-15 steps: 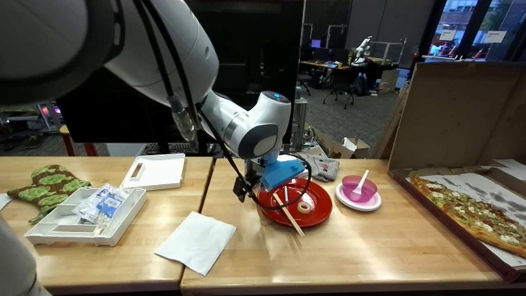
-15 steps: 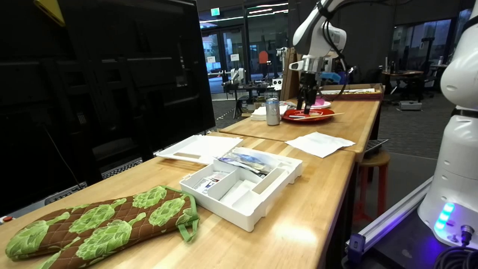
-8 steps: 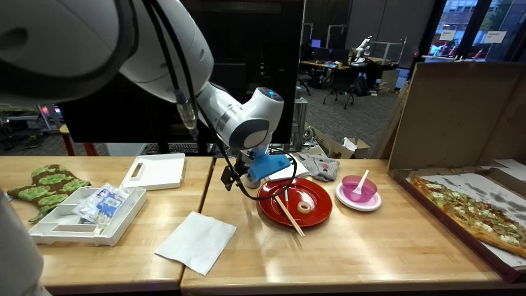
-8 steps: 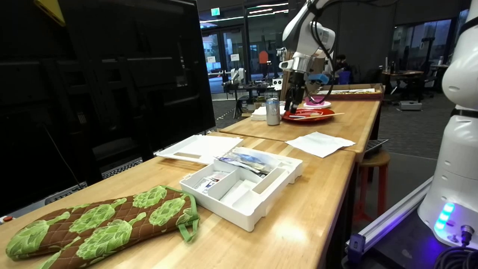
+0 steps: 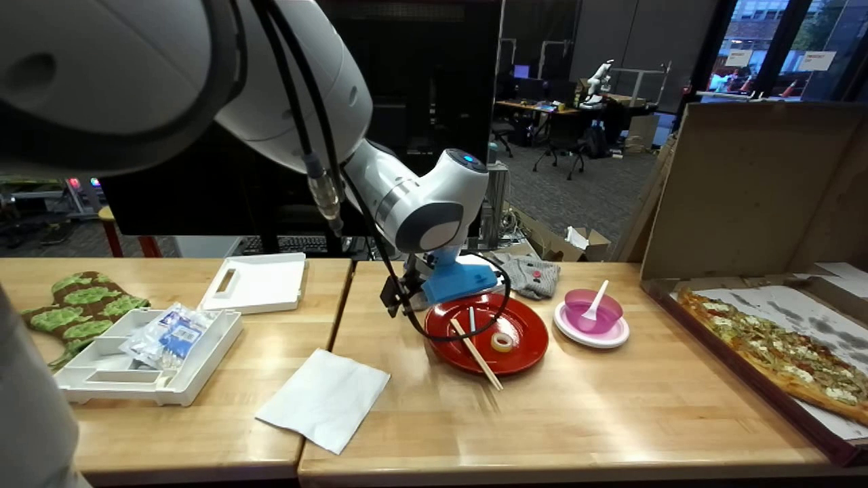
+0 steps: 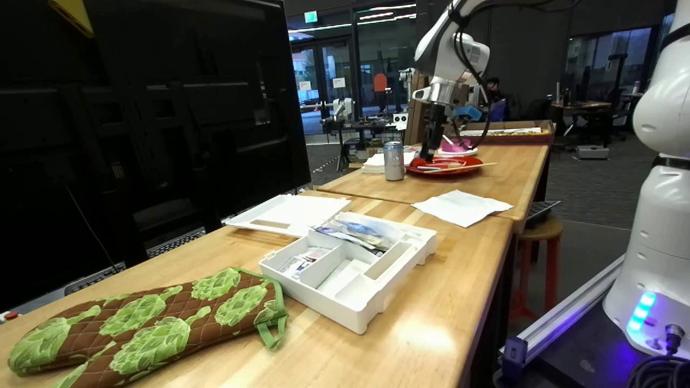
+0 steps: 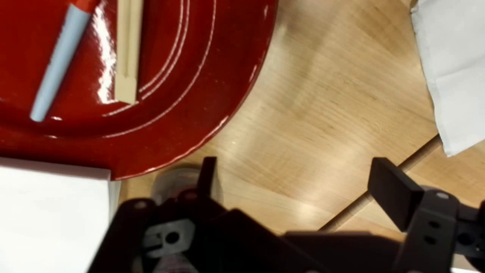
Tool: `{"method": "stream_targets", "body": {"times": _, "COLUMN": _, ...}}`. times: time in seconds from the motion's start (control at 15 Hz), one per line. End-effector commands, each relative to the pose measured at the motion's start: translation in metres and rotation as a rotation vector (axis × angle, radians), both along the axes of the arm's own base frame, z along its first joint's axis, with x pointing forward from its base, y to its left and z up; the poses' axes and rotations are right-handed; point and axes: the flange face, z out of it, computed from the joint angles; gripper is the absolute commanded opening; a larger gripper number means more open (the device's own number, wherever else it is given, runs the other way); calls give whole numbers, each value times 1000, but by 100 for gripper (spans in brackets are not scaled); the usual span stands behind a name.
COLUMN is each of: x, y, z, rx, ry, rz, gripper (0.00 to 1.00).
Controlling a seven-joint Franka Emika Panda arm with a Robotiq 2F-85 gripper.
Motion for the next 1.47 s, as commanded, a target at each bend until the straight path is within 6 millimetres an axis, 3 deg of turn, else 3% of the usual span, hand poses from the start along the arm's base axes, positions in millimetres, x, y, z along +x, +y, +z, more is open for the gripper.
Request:
{"method": "stream_targets", "body": {"times": 0.0, "x": 6, "y": -24, "z": -5, "rx": 10, "ry": -1, "rz": -73, "gripper": 100}}
{"method": "stream_targets", "body": {"times": 0.47, "x": 12, "y": -67, "z": -26, "rx": -41, "ry": -38, "rz": -159, "gripper": 100}}
{"method": "stream_targets", "body": {"times": 1.4, "x": 21, "y": -74, "z": -27, "rx": -181, "ry": -79, "rz": -201, "gripper": 100}}
